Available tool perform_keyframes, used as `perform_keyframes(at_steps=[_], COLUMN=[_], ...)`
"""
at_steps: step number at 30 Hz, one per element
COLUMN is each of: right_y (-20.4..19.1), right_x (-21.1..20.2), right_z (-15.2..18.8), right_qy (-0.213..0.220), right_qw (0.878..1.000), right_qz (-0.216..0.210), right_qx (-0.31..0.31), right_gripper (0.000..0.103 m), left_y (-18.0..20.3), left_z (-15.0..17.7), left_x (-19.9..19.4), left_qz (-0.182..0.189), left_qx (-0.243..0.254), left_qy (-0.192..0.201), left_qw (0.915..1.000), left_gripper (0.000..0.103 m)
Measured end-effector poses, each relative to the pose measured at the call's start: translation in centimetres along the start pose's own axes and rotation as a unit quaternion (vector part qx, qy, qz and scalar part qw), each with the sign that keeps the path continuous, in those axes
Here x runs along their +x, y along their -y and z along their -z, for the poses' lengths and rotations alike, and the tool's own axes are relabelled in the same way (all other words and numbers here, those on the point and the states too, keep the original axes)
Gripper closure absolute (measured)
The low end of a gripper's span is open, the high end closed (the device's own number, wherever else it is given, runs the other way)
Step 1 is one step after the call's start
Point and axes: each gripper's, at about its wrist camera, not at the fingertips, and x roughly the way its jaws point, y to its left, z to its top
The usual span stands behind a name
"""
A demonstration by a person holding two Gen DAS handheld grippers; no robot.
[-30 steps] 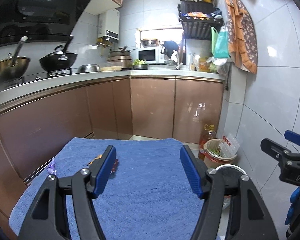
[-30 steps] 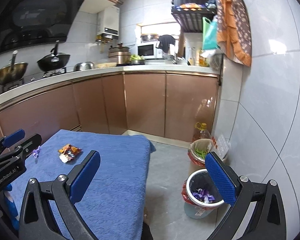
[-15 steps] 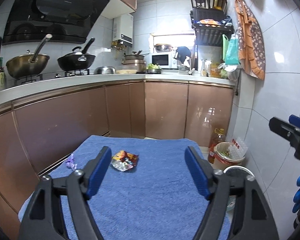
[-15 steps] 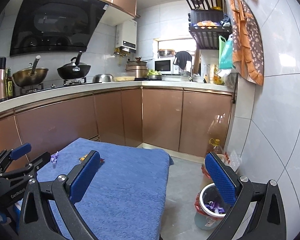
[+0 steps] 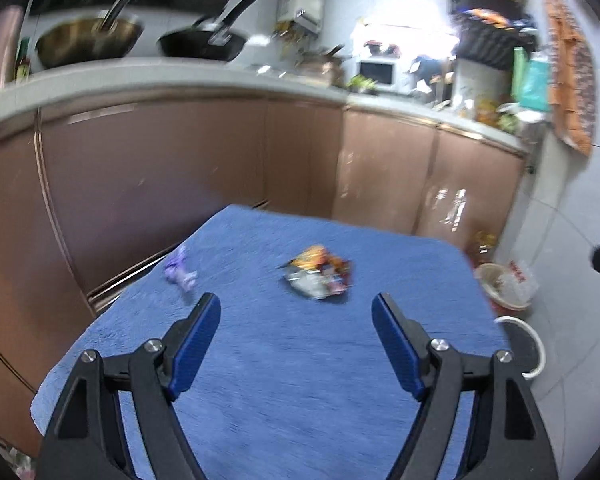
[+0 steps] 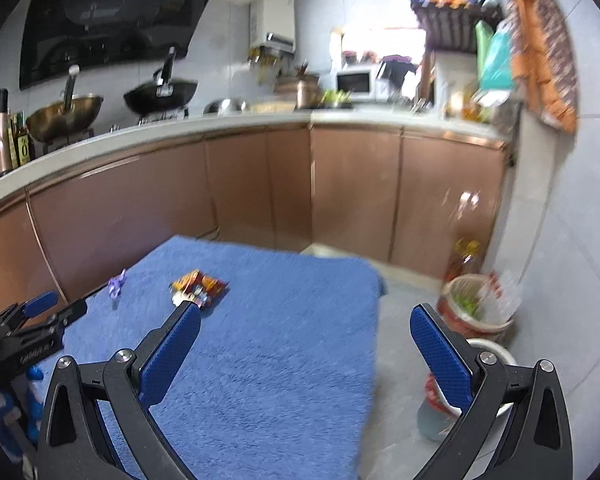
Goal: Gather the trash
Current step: 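Move both tools back over the table, then grasp the red snack bag with the right tool while the left grasps a purple-wrapped plastic bag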
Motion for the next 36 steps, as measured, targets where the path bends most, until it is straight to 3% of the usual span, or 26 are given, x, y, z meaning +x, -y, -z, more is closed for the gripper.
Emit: perform_keyframes(at_steps=[7, 13, 23, 27, 29, 36], right_y=[-3.0, -6.5, -10.9, -11.7, -12.4, -16.2], right_x=[9.2, 16.4, 26.4, 29.5, 30.7, 32.6], right_z=[0.7, 1.3, 1.2, 1.0, 1.0, 0.2], right_qy=[-0.071, -0.122, -0.181, -0.197, -0.203, -0.190], right_qw=[0.996, 0.987, 0.970, 0.962, 0.959, 0.959], right_qz=[-0.046, -0.093, -0.162, -0.186, -0.198, -0.211], right_qx=[-0.019, -0.042, -0.019, 0.014, 0.026, -0.010], right_gripper=[0.000, 0.000, 0.000, 0.000, 0.000, 0.000], left_y=[-9.6, -14.7, -17.4, -17.4, -17.6, -17.8], left_z=[-1.3, -1.7, -1.9, -1.7, -1.6, -1.4], left_x=[8.6, 15.1, 22.6, 23.6, 24.0, 24.1], left_qz=[-0.037, -0.053, -0.040, -0.042, -0.035, -0.021], left_qx=[-0.064, -0.094, -0.113, -0.112, -0.113, -0.120], left_qy=[-0.045, -0.080, -0.137, -0.140, -0.143, -0.147], left_qw=[0.9963, 0.9909, 0.9833, 0.9829, 0.9825, 0.9816], left_gripper=[0.026, 0.026, 0.026, 0.027, 0.037, 0.041])
